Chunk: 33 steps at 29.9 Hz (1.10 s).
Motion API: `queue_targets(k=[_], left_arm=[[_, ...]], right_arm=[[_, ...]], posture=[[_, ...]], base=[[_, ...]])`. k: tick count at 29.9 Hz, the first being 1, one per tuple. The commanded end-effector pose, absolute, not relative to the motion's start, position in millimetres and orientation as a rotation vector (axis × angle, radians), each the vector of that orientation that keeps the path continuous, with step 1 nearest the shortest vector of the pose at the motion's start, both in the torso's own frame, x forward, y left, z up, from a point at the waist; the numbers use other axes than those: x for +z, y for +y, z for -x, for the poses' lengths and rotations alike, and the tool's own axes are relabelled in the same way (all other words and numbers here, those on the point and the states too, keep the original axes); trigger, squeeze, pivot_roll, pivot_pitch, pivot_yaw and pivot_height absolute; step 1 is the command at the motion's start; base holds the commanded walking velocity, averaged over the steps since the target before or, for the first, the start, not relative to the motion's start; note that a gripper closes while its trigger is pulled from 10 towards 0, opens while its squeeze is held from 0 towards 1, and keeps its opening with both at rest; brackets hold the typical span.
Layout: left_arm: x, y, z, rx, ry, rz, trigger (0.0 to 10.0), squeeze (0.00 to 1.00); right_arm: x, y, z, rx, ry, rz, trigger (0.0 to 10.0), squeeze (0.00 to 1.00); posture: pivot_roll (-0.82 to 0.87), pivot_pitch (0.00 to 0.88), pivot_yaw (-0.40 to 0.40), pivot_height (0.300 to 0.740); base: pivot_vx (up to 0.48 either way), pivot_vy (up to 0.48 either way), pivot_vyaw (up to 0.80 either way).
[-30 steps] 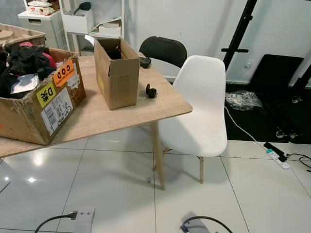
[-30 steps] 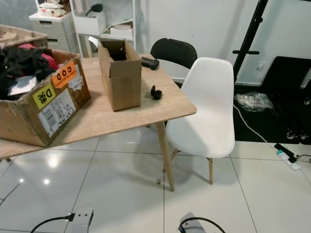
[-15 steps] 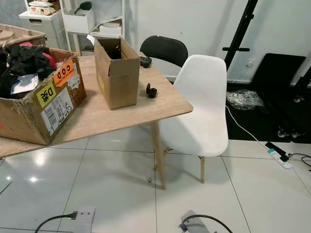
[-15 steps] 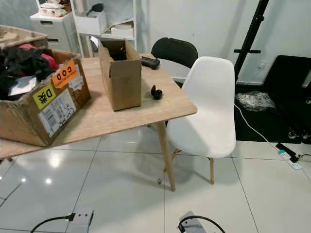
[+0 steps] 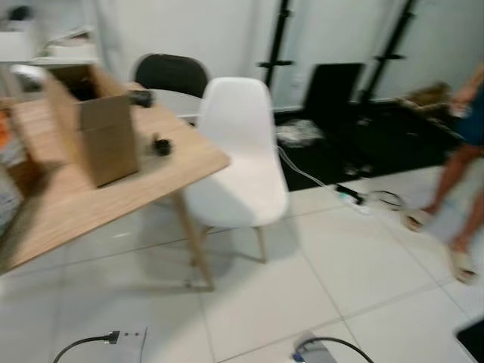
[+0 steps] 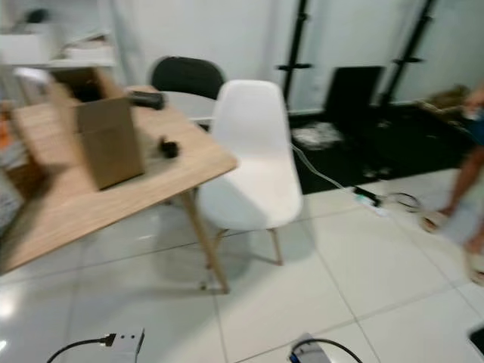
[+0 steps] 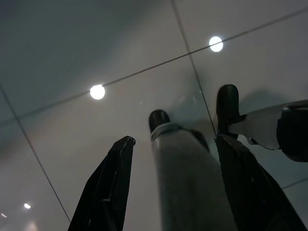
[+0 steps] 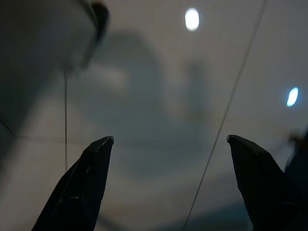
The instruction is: Picking trash to rubbish bin
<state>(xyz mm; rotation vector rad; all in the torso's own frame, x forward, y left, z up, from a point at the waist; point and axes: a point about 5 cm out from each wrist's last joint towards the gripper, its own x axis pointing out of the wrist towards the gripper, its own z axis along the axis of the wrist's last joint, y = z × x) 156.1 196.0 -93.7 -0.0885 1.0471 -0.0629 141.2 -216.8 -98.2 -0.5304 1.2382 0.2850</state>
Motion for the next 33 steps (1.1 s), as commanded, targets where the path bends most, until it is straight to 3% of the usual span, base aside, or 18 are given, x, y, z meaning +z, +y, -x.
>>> queue_targets(k=[1, 7, 12, 23, 33], left_arm=[[-94.1, 199.3, -154.2, -0.058, 1.055, 0.071, 10.0, 0.00], [-94.0, 199.2, -154.5, -0.059, 1.054, 0.072, 10.0, 0.00], [-95.0, 198.5, -152.3, -0.052, 1.060, 0.077, 10.0, 0.00], [-95.7, 198.6, -150.6, -0.045, 1.063, 0.079, 10.0, 0.00], [-95.4, 199.4, -151.2, -0.038, 1.057, 0.075, 10.0, 0.00]], right_arm=[[-100.3, -219.4, -133.2, 0.298, 1.256, 0.531, 10.0, 0.00], [-103.1, -223.0, -121.9, 0.300, 1.274, 0.538, 10.0, 0.00], [-108.5, -209.1, -113.0, 0.318, 1.285, 0.527, 10.0, 0.00], [-106.8, -181.3, -132.2, 0.348, 1.247, 0.517, 10.0, 0.00], [-104.7, -178.4, -139.3, 0.352, 1.236, 0.513, 10.0, 0.00]], posture=[[0.07, 0.026, -0.052, 0.740], [0.07, 0.027, -0.052, 0.740], [0.07, 0.035, -0.055, 0.740], [0.08, 0.039, -0.058, 0.740], [0.07, 0.040, -0.055, 0.740]], base=[[0.000, 0.000, -0.78], [0.000, 0.000, -0.78], [0.000, 0.000, -0.78], [0.000, 0.000, -0.78], [0.000, 0.000, -0.78]])
